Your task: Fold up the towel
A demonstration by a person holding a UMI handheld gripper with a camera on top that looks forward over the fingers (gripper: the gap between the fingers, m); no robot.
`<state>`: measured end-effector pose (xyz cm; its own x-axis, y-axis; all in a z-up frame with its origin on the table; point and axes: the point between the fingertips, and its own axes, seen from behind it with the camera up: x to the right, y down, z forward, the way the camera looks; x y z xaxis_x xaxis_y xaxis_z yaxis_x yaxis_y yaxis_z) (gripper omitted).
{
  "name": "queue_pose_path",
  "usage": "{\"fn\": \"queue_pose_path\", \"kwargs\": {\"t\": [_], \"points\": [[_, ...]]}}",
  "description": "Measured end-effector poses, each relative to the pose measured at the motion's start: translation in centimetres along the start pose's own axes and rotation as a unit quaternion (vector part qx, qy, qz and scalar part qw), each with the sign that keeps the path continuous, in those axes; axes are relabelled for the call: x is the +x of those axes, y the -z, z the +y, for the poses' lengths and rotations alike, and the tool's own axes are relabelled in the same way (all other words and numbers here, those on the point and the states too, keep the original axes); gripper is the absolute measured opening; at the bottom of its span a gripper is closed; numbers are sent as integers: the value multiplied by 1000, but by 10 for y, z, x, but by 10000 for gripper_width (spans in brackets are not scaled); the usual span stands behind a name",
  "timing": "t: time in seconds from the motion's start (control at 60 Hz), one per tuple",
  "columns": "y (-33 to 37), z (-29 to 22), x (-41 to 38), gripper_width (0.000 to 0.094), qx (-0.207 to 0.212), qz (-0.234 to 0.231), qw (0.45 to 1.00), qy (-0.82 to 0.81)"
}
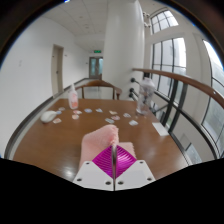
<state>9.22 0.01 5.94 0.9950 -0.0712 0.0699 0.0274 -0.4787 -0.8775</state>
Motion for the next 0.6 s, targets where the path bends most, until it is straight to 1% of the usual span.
{"fn": "queue_pose_path", "kwargs": {"t": [0.067,0.15,0.167,0.267,0.283,0.3,0.317,0.367,0.433,0.45,0.467,0.483,0.5,0.6], "points": [[-14,23,32,3,-27,20,999,-20],[-26,47,51,8,-57,26,998,-30],[-41,50,49,13,-61,25,997,-34],[-37,53,57,32,-53,19,998,-37],[-41,51,57,57,-52,19,998,-37],[-41,50,57,50,-51,18,998,-37],[-39,51,58,196,-50,18,998,-38],[-35,47,64,496,-41,28,998,-42],[-24,39,68,895,-28,27,998,-53],[-21,38,68,864,-26,25,998,-55],[-17,37,68,882,-24,24,998,-57],[-14,36,68,826,-21,22,998,-59],[-10,34,68,810,-18,21,998,-60],[20,32,68,832,1,18,998,-57]]}}
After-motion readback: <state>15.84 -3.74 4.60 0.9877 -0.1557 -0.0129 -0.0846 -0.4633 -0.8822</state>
